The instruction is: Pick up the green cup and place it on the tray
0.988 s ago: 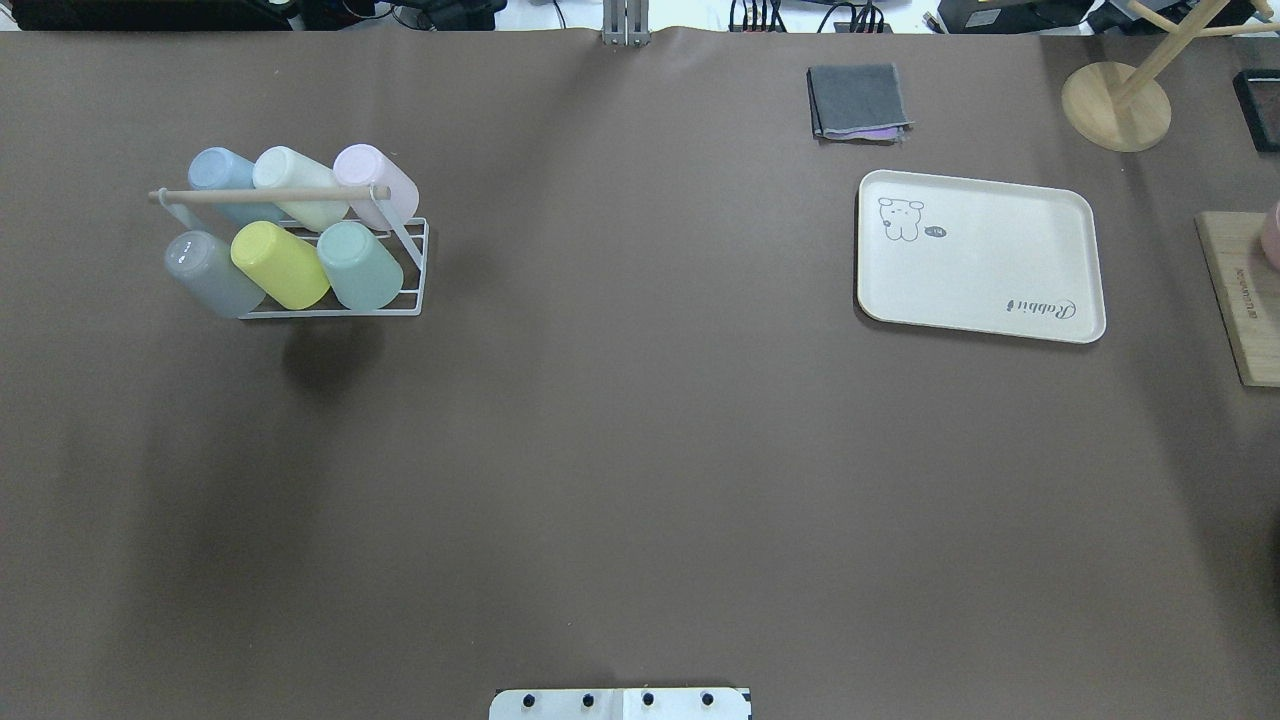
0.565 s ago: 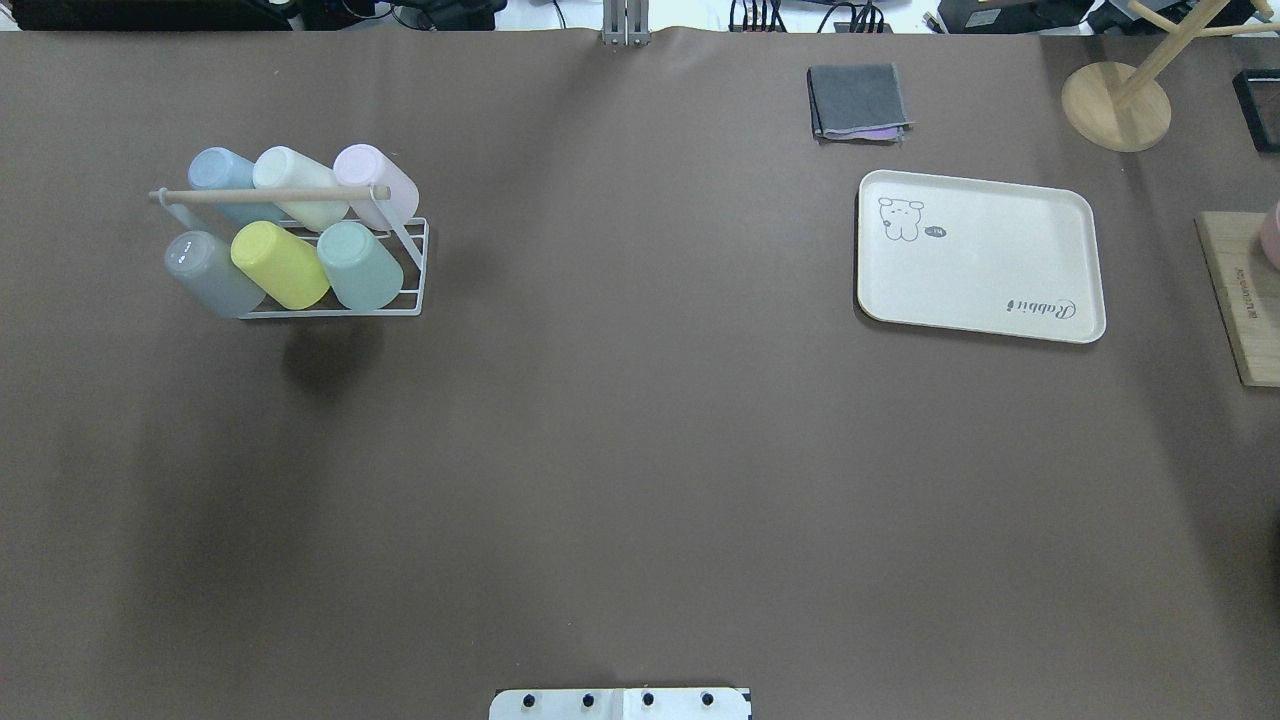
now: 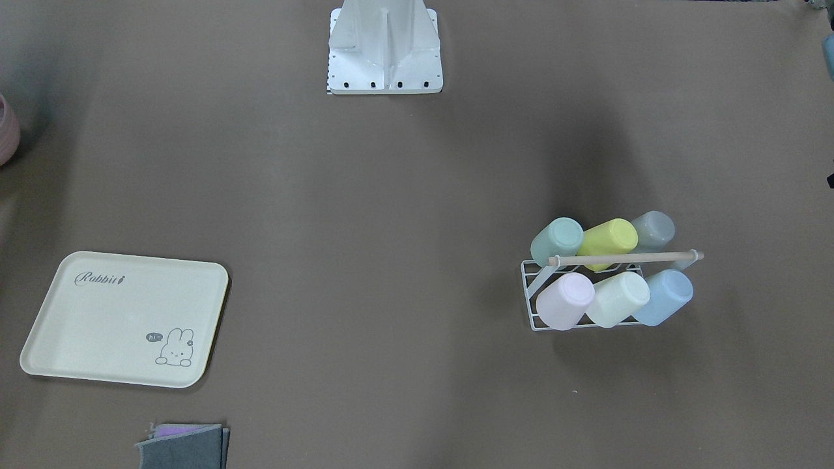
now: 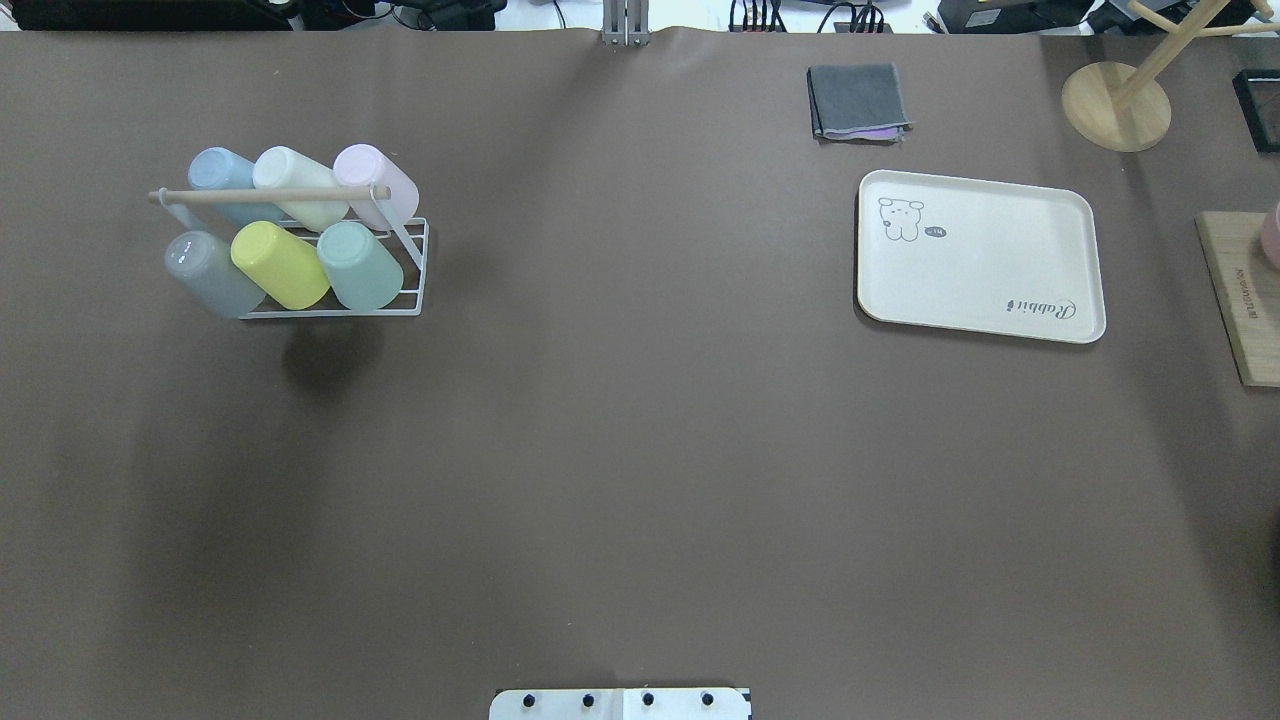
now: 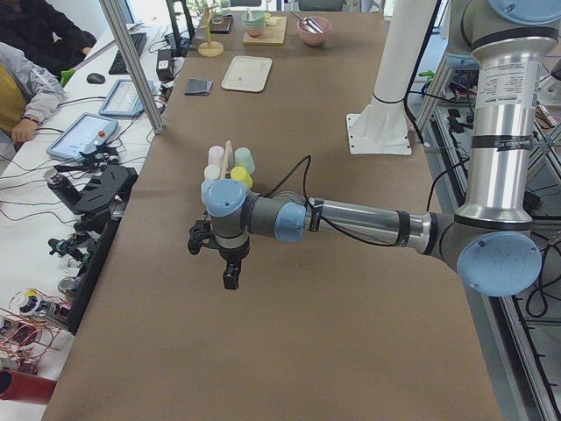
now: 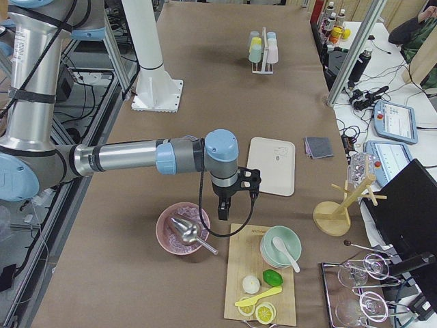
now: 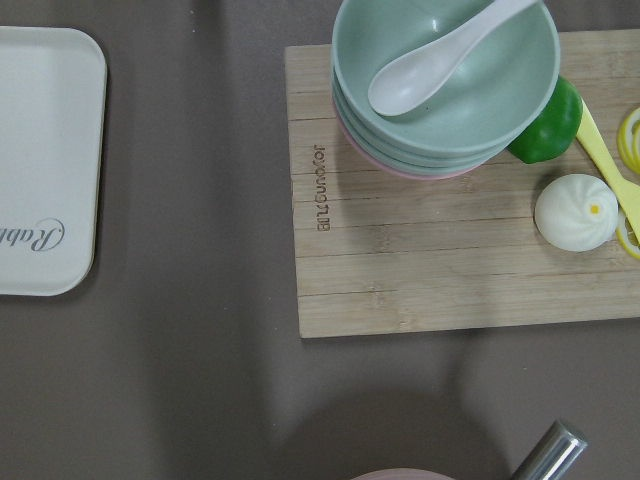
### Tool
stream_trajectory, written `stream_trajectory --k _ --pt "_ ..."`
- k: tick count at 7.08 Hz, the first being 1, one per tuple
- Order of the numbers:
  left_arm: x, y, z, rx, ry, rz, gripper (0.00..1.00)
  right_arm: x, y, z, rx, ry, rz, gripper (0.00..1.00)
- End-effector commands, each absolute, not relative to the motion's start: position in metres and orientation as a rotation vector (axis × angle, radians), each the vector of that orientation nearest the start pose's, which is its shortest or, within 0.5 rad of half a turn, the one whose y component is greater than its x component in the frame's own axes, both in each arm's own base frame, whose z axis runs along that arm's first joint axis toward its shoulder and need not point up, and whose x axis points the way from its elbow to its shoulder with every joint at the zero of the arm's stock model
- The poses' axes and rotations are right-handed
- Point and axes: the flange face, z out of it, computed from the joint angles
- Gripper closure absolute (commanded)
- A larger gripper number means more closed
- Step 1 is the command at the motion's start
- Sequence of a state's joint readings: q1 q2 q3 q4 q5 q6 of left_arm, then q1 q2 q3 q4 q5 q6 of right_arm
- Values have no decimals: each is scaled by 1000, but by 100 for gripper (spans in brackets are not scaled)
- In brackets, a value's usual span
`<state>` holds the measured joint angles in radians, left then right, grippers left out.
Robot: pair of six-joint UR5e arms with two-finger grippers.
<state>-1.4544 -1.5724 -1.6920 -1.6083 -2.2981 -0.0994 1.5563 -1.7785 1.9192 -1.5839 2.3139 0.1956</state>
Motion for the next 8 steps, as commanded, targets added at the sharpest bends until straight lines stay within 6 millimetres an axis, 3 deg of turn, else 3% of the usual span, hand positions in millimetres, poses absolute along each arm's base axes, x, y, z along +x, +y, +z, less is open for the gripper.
stream_trajectory --k 1,2,3,4,5,6,7,8 --pt "-10 -504 594 76 735 73 2 56 -410 590 19 -790 131 0" --pt "-9 -509 592 79 709 77 2 54 -413 588 20 -816 127 0" --pt "8 -515 580 78 706 111 1 53 -417 579 41 -821 116 0" --pt "12 -518 572 59 704 109 1 46 -421 575 46 -815 93 0" --pt "17 -527 554 51 705 114 1 34 -446 558 76 -812 54 0" --pt "24 -538 534 45 704 119 1 23 -463 558 53 -815 78 0" --pt "42 -541 521 54 707 148 1 12 -486 560 88 -824 71 0" --pt "67 -541 501 83 713 212 2 -2 -499 575 103 -841 83 0"
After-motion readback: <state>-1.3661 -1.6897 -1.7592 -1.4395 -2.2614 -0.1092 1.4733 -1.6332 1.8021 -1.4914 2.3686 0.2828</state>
